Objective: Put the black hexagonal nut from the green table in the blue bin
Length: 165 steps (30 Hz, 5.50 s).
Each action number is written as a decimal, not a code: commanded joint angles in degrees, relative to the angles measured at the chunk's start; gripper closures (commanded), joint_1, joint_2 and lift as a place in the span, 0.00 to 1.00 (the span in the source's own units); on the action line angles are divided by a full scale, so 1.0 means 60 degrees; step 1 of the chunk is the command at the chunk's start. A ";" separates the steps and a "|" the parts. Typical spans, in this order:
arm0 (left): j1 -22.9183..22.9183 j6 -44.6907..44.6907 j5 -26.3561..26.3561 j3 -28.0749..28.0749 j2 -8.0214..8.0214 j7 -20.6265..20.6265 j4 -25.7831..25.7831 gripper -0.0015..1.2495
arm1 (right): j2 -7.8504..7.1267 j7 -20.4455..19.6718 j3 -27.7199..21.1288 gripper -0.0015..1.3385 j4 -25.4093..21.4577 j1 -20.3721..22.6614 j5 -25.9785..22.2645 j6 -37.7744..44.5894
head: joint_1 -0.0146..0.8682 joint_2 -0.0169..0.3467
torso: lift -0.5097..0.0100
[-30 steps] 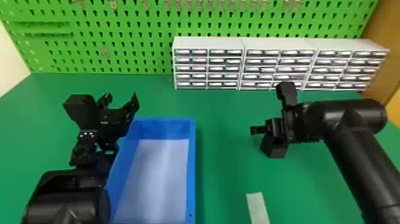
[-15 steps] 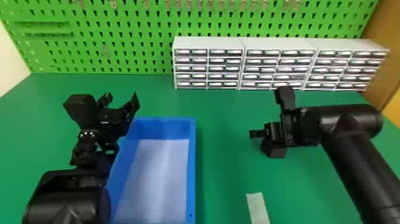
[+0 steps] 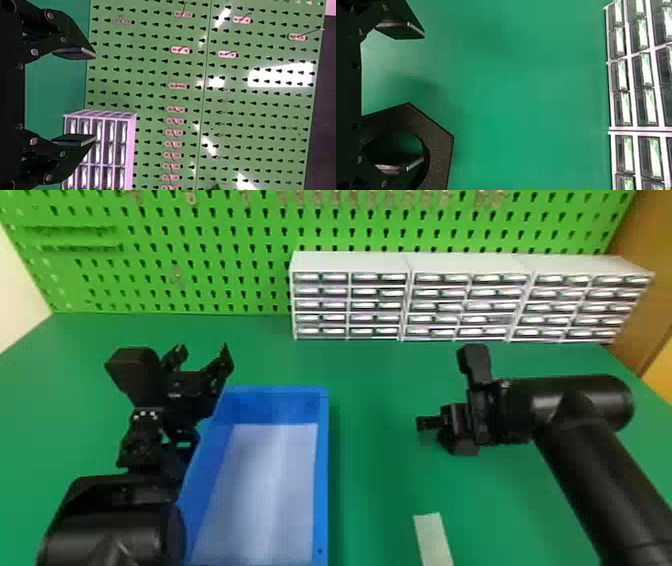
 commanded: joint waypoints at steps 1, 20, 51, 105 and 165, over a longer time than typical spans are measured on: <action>0.0000 -0.0013 0.0014 0.0001 -0.0025 0.0000 0.0009 0.41 | 0.0045 0.0000 -0.0105 0.25 0.0013 0.0091 0.0123 -0.0057 | 0.79 0.19 | 0.79; 0.0044 -0.0174 0.0043 0.0089 -0.0025 0.0044 0.0009 0.41 | 0.0103 0.0000 -0.0398 0.78 0.0042 0.0297 0.0621 0.0324 | 0.79 0.19 | 0.79; 0.0132 -0.0203 0.0058 0.0089 -0.0025 0.0102 0.0009 0.41 | 0.0103 0.0000 -0.1203 0.78 -0.2199 0.0751 0.0884 0.0192 | 0.79 0.19 | 0.79; 0.0176 -0.0203 0.0102 0.0016 -0.0025 0.0190 0.0009 0.41 | 0.0235 0.0674 -0.0149 0.79 -0.4484 0.2567 -0.0258 -0.7337 | 0.79 0.19 | 0.79; 0.0103 -0.0203 0.0087 -0.0014 -0.0025 0.0351 0.0009 0.41 | 0.0602 0.2212 0.3455 0.79 -0.3181 0.1219 -0.1708 -0.5140 | 0.79 0.19 | 0.79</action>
